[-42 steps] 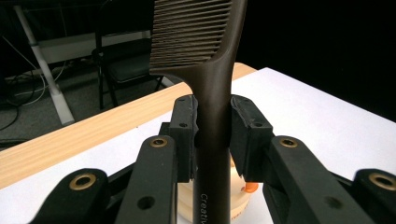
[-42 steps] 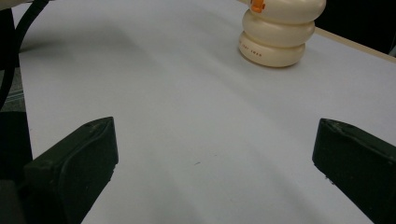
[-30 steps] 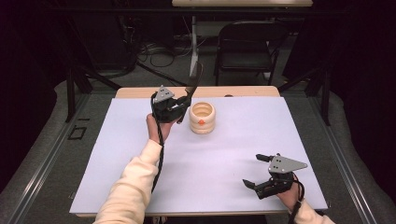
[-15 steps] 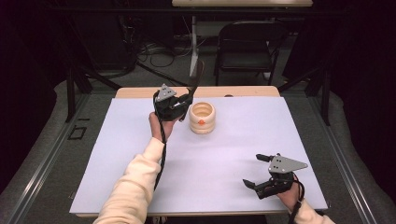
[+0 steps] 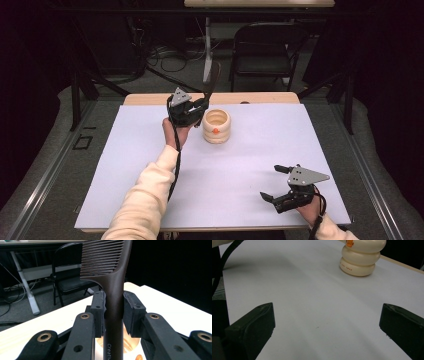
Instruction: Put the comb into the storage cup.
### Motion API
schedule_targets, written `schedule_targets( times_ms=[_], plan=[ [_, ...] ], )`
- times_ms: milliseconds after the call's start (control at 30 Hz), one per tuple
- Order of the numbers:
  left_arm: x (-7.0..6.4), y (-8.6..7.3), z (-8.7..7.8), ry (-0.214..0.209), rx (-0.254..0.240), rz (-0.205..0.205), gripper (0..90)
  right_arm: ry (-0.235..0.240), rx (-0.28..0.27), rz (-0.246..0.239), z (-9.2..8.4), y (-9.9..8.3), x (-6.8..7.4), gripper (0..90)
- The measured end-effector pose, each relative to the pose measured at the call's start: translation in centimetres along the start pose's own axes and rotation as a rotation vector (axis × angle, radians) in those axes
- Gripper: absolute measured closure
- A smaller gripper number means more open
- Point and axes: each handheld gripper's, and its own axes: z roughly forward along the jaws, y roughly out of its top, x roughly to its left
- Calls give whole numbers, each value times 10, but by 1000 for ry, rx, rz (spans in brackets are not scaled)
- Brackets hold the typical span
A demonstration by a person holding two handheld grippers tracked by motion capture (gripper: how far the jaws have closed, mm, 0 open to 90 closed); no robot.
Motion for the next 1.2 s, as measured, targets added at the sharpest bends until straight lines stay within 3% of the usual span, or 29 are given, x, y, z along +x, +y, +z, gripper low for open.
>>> schedule_targets(
  times_ms=[1200],
  plan=[
    [-6, 6, 22, 9, -78, 13, 722, 1, 4, -1, 0, 0, 0, 0]
  ],
)
